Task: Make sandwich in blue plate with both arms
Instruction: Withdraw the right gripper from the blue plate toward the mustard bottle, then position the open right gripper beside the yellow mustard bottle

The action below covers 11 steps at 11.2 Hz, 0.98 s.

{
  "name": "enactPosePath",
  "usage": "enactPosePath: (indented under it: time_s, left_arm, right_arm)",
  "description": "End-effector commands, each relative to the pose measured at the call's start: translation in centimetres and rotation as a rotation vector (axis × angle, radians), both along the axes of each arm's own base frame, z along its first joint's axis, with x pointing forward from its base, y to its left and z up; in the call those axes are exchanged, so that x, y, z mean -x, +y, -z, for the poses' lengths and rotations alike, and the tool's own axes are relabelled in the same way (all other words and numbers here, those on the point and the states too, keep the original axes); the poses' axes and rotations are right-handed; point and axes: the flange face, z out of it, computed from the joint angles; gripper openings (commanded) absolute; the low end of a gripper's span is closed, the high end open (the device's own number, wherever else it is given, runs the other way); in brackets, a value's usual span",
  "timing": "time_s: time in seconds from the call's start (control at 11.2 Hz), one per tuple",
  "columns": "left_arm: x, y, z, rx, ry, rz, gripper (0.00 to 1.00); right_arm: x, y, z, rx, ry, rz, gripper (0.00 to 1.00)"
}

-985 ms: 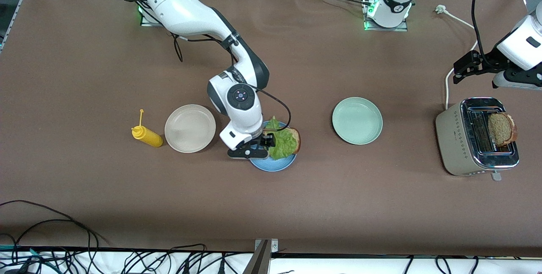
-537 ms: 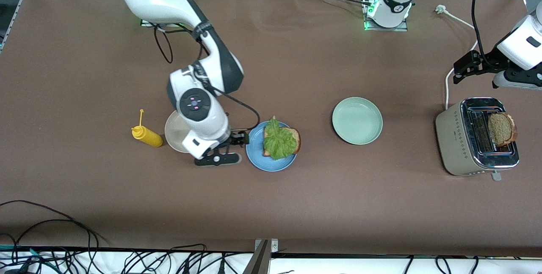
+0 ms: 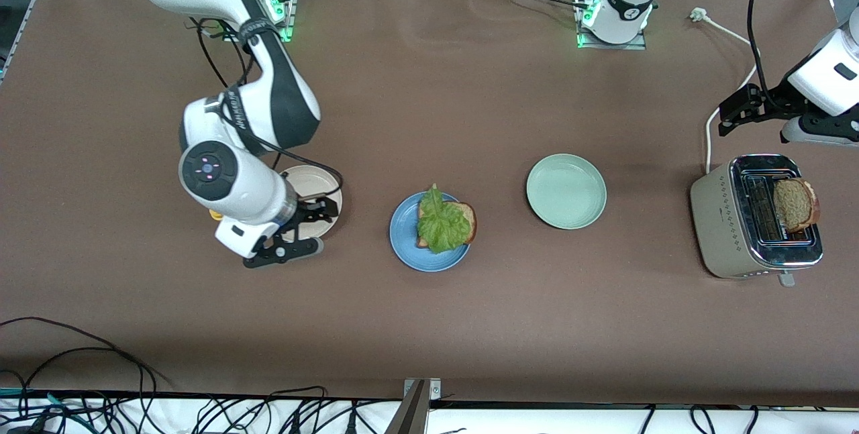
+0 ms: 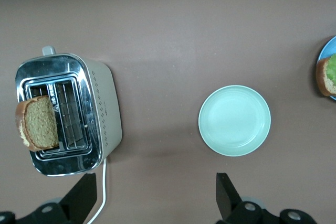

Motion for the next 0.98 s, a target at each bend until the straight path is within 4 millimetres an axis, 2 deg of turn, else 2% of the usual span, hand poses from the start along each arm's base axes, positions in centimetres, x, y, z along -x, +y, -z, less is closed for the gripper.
enactPosePath:
  time_s: [0.0, 0.18, 0.36, 0.9]
  left_arm:
    - [-0.9, 0.3, -0.6, 0.005, -0.043, 0.011, 1.00]
    - [-0.9, 1.0, -0.7, 0.008, -0.047, -0.002, 1.00]
    - [-1.0, 2.9, -1.2, 0.007, -0.058, -0.034, 1.00]
    - [-1.0, 2.8, -1.4, 0.007, -0.063, -0.034, 1.00]
  right_arm:
    - [1.9, -6.2, -2.5, -0.037, 0.066, -0.103, 1.00]
    - [2.3, -9.8, -3.4, -0.051, 0.088, -0.168, 1.00]
    - [3.2, -12.3, -4.2, -0.066, 0.097, -0.221, 1.00]
    - [4.7, -18.4, -7.4, -0.121, 0.066, -0.476, 1.00]
